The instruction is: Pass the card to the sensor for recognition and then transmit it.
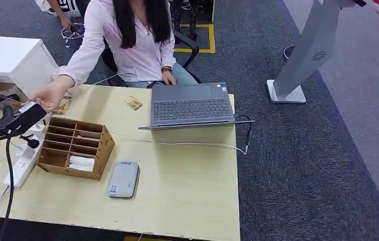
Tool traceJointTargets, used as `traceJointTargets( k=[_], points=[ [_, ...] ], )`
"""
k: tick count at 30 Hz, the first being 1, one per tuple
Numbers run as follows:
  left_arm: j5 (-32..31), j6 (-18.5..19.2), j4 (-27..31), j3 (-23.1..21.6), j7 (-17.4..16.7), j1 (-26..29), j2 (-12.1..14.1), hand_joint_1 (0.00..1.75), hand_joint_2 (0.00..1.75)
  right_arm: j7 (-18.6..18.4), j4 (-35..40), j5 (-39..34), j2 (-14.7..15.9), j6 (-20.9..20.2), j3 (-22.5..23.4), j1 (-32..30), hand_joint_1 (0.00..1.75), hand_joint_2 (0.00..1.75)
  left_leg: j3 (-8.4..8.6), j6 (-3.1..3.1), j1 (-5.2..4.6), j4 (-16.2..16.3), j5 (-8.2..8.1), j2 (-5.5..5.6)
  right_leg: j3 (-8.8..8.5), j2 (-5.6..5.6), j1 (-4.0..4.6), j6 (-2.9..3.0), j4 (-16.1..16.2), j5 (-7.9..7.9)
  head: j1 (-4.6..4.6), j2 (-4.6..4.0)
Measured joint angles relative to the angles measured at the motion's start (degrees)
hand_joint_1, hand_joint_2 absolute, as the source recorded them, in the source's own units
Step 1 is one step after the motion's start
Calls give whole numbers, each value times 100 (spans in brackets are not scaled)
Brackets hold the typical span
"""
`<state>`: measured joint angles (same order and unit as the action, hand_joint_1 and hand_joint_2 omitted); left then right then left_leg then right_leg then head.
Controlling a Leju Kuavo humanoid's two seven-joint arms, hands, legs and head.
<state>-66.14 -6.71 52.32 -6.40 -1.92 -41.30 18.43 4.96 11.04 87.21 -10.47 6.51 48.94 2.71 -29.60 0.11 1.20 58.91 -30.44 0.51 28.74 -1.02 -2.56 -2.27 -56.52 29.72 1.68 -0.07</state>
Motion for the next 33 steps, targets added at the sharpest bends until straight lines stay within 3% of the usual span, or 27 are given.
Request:
traceJointTargets(
  k=[1, 4, 8, 14, 17, 22, 26, 28, 30, 31, 33],
  points=[
    [9, 0, -11, 7, -2, 6, 0, 0, 175, 11, 0, 0, 2, 0, -2, 0, 0, 0, -1, 0, 0, 0, 0, 0, 0, 0, 0, 0, 0, 0, 0, 0],
    [195, -18, -4, 96, 112, 122, 0, 0, 175, 35, 0, 0, 2, 2, -4, 0, 0, 0, -1, 0, -1, 0, -1, 0, 1, -1, -1, 0, 1, 0, -2, 0],
    [1026, -37, 510, 271, 613, 625, -35, 0, 175, 35, 0, -4, 4, 24, -4, -1, 0, 0, -3, 0, -1, 0, -1, 0, 2, 3, -1, 0, 3, 1, 2, 0],
    [3433, 378, 2081, 862, 1538, 1854, -72, 0, 175, 74, 0, -7, 4, 79, -4, -20, 0, 0, -2, 1, -2, -1, -5, -30, 12, -26, -2, 0, 4, 0, 2, 0],
    [4014, 555, 2718, 1242, 1832, 2412, -66, 0, 175, 100, 0, -7, 4, 96, -4, -26, 0, 0, -8, 1, -1, -2, -5, -26, 14, -18, -1, 1, 3, 1, 4, 0],
    [5640, 1054, 4255, 2033, 2849, 3813, -175, 0, 175, 140, -2, -22, 4, 157, -2, -57, 0, 0, -6, 2, -1, -6, -11, -53, 23, -42, -2, 2, 4, 2, -4, 0],
    [6061, 1369, 5074, 2613, 3061, 4609, -341, 0, 175, 142, 0, -26, 4, 192, 0, -71, 0, 0, -24, 3, -1, -7, -11, -27, 18, -15, -2, 1, 6, 5, 4, 0],
    [6828, 2051, 5435, 3195, 3202, 5086, -617, 0, 175, 142, -2, -39, 4, 218, 18, -78, 0, 0, -15, 1, -2, -11, -14, -47, 19, -37, -3, 1, 6, 4, -4, 0],
    [7242, 3302, 5523, 4129, 3274, 5143, -1011, 0, 175, 144, -2, -44, 4, 251, 35, -119, 0, 0, -22, 2, 1, -11, -13, -32, 19, -20, 0, 0, 7, 5, -4, 0],
    [7478, 4197, 5528, 4872, 3160, 5100, -1269, 0, 175, 151, -2, -52, 4, 273, 48, -129, 0, 0, -21, 2, 0, -10, -13, -28, 21, -16, 0, 0, 9, 5, 15, 0],
    [8270, 5234, 5350, 6197, 2300, 4835, -1681, 0, 175, 157, -2, -85, -2, 313, 101, -131, 0, 0, -22, 2, -2, -11, -13, -29, 21, -16, -2, 0, 9, 5, 20, 0]
  ],
)
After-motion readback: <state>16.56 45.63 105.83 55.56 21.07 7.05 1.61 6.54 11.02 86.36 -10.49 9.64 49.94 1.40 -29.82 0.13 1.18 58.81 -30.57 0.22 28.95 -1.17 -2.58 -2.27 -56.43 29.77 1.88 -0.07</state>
